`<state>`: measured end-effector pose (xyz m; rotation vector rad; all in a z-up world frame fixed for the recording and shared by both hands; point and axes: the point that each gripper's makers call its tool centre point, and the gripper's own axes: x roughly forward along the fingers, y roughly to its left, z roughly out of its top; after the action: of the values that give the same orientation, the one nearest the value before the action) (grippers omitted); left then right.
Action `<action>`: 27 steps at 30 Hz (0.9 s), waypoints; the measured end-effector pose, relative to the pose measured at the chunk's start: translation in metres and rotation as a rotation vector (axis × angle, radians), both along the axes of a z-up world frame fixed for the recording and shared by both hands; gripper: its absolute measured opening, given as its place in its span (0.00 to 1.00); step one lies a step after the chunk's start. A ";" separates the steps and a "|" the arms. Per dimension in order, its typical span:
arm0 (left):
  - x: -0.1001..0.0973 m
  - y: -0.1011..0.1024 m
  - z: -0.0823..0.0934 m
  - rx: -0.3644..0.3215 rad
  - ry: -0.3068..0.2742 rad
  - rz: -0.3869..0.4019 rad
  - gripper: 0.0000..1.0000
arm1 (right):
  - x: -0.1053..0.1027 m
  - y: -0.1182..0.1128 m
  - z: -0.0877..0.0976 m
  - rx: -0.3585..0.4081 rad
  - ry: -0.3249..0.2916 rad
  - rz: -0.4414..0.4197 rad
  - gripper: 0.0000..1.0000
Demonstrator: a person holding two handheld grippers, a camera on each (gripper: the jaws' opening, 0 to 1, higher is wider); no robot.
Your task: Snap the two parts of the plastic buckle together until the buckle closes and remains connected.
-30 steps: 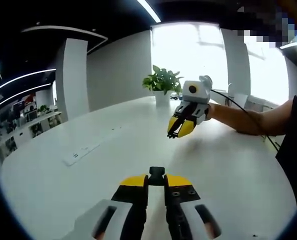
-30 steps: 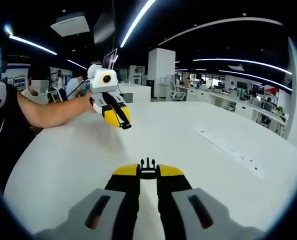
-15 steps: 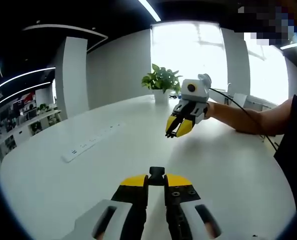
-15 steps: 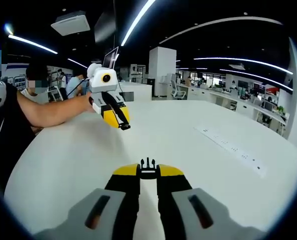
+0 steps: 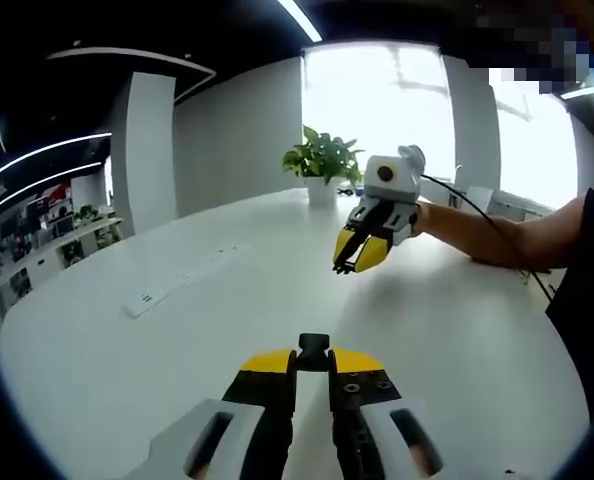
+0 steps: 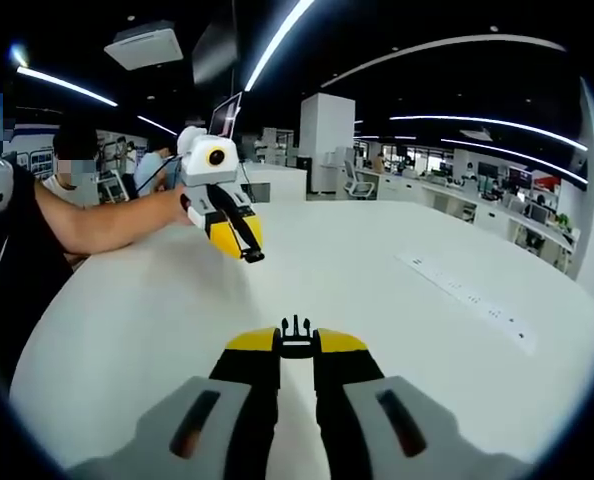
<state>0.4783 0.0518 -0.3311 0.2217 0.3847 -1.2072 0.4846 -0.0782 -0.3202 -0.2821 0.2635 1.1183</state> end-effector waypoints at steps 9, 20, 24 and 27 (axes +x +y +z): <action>-0.011 -0.008 0.003 0.000 -0.012 -0.010 0.11 | -0.009 0.003 0.000 0.006 -0.001 0.002 0.11; -0.021 -0.003 -0.002 0.002 0.002 -0.015 0.11 | -0.017 0.009 -0.002 -0.010 -0.008 0.010 0.11; -0.026 -0.005 -0.003 0.008 0.002 -0.019 0.11 | -0.019 0.011 -0.002 -0.008 -0.008 0.013 0.11; -0.028 -0.005 -0.004 0.013 0.003 -0.022 0.11 | -0.021 0.011 -0.003 -0.011 -0.005 0.014 0.11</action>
<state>0.4507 0.0468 -0.3351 0.2356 0.3940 -1.2271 0.4632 -0.0668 -0.3231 -0.2969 0.2642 1.1301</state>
